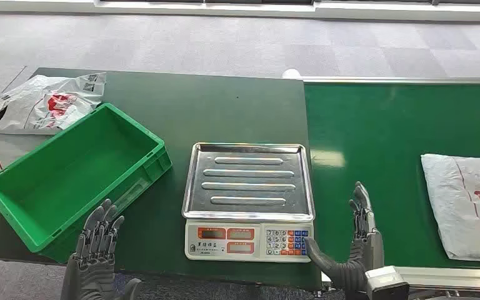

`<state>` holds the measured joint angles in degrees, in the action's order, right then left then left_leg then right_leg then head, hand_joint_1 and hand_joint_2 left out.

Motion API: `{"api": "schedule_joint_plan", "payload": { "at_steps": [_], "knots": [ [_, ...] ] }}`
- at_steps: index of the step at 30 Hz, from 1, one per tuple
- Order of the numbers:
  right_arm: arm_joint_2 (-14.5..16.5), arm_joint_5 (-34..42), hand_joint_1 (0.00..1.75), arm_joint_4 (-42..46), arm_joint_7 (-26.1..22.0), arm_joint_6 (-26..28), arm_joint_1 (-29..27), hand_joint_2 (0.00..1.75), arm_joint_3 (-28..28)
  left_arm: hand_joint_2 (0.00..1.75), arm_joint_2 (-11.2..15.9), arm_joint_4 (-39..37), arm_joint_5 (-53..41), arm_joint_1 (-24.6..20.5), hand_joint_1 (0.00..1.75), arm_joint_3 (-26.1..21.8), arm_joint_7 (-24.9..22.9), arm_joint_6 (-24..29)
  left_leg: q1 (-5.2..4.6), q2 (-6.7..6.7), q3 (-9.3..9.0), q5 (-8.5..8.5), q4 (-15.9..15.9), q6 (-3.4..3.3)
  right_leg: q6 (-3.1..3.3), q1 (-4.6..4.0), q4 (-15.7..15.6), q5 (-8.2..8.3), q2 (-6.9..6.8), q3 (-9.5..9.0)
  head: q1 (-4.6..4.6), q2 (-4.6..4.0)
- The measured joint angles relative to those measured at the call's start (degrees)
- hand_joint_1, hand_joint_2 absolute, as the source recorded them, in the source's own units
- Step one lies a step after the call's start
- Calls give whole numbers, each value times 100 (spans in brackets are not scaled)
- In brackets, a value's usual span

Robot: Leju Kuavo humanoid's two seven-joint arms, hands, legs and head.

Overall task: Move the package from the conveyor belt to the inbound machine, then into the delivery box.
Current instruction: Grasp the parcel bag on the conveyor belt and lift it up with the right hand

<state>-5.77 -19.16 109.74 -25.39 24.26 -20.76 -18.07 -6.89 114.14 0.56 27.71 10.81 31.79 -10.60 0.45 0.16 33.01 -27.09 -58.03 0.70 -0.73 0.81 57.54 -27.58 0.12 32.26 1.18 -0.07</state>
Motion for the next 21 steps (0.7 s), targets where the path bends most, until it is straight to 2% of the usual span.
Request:
{"api": "schedule_joint_plan", "payload": {
  "at_steps": [2, 4, 6, 8, 12, 15, 19, 21],
  "knots": [
    [-12, -374, 0, -7, 142, 69, 19, 175, 69, 175, 1, -1, 25, 0, 0, -6, 9, -20, 0, 0, 2, 0, 0, 0, 0, 0, 0, 0, 0, -1, 0, 0],
    [-61, -1228, 0, -81, 459, 159, 163, 175, 282, 175, 6, -10, 70, -20, 0, -7, 13, -81, 0, 2, 18, -1, 0, 0, 0, 0, 0, 1, 2, -2, 0, 0],
    [-150, -2057, 0, -308, 722, 166, 469, 175, 625, 175, 34, -35, 17, -85, 0, 35, 3, -63, -1, 5, 27, -3, 0, -1, -2, 2, -1, 2, 6, -3, 0, 0],
    [-234, -2490, 0, -610, 812, 124, 811, 175, 1009, 175, 85, -69, -86, -166, 0, 125, -1, 50, -3, 5, 7, 2, -4, -9, -10, 4, -2, 8, 7, -2, 0, 0],
    [-285, -2688, 0, -958, 835, 58, 1162, 175, 1517, 175, 181, -119, -125, -217, 0, 266, 2, 184, -5, -4, -5, 12, -8, -16, -18, 5, -1, 17, 0, -8, 0, 0],
    [-367, -2910, 0, -1305, 1231, -97, 1499, 175, 1700, 175, 237, -141, -214, -258, 0, 347, -19, 395, -5, 2, 20, 9, -6, -12, -16, 4, 1, 16, 8, -8, -1, 0],
    [-828, -3077, 0, -2702, 1909, -536, 2703, 175, 2009, 175, 328, -166, -278, -325, 0, 451, -50, 815, -7, 14, 15, 15, -11, -19, -24, 8, -1, 28, 19, 3, 1, 0],
    [-1077, -2811, 0, -3560, 2215, -800, 3277, 175, 2312, 175, 381, -151, -227, -303, 0, 462, -63, 888, -10, -8, 7, 28, -17, -30, -33, 12, -2, 37, -2, 8, 1, 0]
  ]
}}
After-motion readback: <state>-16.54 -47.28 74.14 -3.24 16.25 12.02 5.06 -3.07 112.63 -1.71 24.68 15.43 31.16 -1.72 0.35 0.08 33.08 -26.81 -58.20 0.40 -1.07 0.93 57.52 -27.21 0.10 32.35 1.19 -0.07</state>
